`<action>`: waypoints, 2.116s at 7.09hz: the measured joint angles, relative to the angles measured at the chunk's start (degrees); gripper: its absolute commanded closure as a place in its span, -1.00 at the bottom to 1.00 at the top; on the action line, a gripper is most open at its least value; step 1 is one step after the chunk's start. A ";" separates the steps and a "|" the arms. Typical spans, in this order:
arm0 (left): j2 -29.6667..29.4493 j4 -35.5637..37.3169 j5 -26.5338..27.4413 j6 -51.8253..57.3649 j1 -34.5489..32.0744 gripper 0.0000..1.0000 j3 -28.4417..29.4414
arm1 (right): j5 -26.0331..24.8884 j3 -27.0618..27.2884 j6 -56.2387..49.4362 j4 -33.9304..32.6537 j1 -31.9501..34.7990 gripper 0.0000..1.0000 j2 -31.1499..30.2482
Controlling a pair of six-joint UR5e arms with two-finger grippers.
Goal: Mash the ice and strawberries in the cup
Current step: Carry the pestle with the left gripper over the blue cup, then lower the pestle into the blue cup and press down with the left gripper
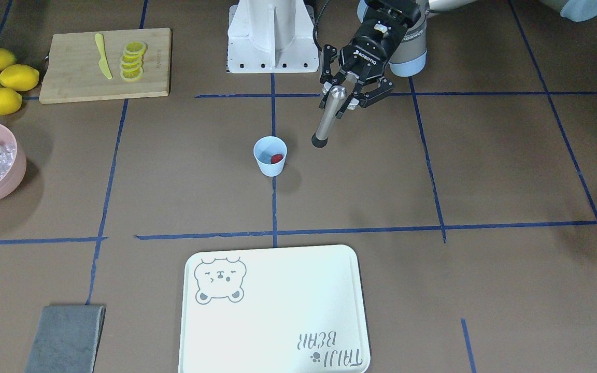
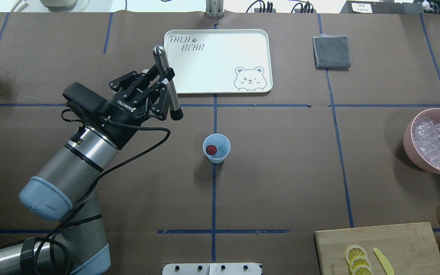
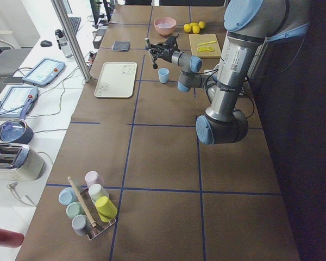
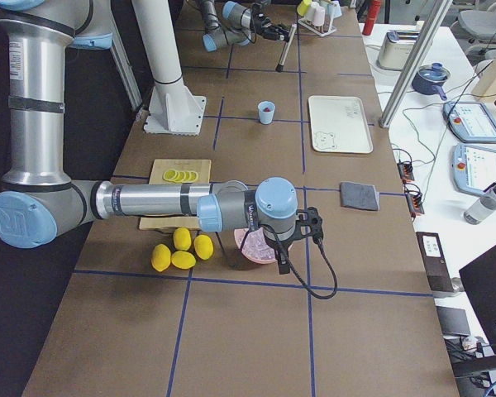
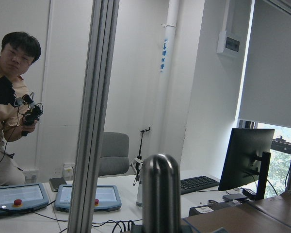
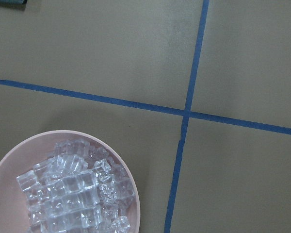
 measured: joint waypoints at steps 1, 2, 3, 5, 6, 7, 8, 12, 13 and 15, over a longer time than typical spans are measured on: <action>-1.23 -4.31 -2.79 1.03 0.18 1.00 2.85 | 0.00 -0.05 0.00 0.00 -0.17 -0.99 0.01; -3.69 -7.36 -4.22 1.46 0.64 1.00 6.94 | 0.00 -0.05 0.00 0.00 -0.28 -0.99 0.02; -6.04 -8.65 -4.29 1.62 1.30 1.00 10.61 | 0.00 -0.06 0.00 0.00 -0.31 -0.99 0.04; -8.74 -9.48 -3.57 1.61 2.56 1.00 14.37 | 0.00 -0.02 0.02 0.00 -0.44 -0.99 0.09; -9.52 -9.98 -3.42 1.54 2.91 1.00 15.40 | 0.00 -0.02 0.06 0.00 -0.51 -0.99 0.12; -10.14 -11.43 -3.36 1.48 3.22 1.00 17.13 | 0.00 -0.03 0.08 0.00 -0.62 -0.99 0.13; -10.47 -14.06 -3.34 1.45 3.53 1.00 19.78 | 0.00 -0.05 0.09 0.00 -0.72 -0.99 0.14; -11.56 -17.89 -1.60 1.36 5.42 1.00 23.99 | 0.00 -0.17 0.05 0.00 -0.79 -0.99 0.15; -11.65 -17.83 -1.20 1.35 5.60 1.00 24.30 | 0.00 -0.25 0.02 0.00 -0.79 -0.99 0.13; -11.93 -17.72 -0.55 1.35 5.72 1.00 25.52 | 0.00 -0.36 0.06 0.00 -0.79 -0.99 0.07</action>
